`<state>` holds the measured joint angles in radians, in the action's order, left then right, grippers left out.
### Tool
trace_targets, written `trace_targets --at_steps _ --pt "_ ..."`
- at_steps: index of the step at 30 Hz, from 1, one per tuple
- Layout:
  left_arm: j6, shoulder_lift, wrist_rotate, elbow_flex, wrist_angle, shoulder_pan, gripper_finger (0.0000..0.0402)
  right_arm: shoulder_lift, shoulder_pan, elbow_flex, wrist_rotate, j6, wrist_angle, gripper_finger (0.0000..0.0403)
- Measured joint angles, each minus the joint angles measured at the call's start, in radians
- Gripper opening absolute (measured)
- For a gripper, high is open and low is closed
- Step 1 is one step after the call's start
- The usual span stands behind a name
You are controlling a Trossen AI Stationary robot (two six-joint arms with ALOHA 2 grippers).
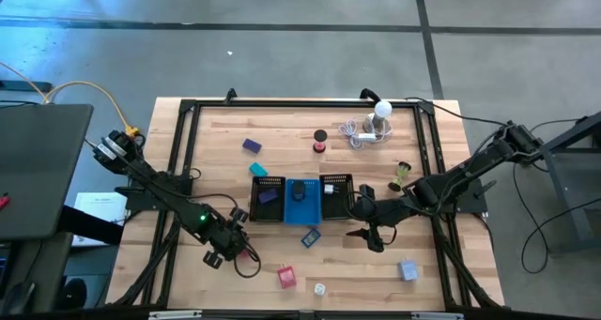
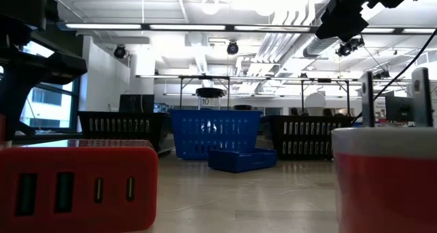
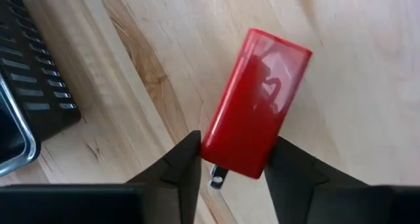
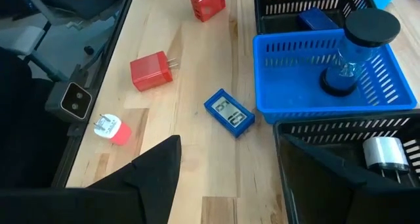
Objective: Pick & Place Office items
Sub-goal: Put the left red charger adapter into the right black bin
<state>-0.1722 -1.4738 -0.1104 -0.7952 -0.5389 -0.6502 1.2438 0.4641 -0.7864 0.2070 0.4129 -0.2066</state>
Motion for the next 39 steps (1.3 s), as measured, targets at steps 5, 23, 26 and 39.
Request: trace_targets --at_steps 5,23,26,39 --pt "-0.008 0.000 0.000 0.000 0.005 0.000 0.0121 0.000 0.000 0.000 0.003 -0.022 0.000 0.0247" --pt "0.017 0.184 -0.177 -0.031 0.064 -0.003 0.0121 0.008 0.000 0.000 0.064 -0.140 0.094 0.0247" --pt "0.079 0.227 -0.304 -0.032 0.181 -0.003 0.0121 0.008 -0.002 0.000 0.091 -0.201 0.160 0.0247" --pt "0.355 0.214 -0.496 -0.034 0.898 0.102 0.0121 0.008 -0.002 0.000 0.185 -0.593 0.524 0.0247"
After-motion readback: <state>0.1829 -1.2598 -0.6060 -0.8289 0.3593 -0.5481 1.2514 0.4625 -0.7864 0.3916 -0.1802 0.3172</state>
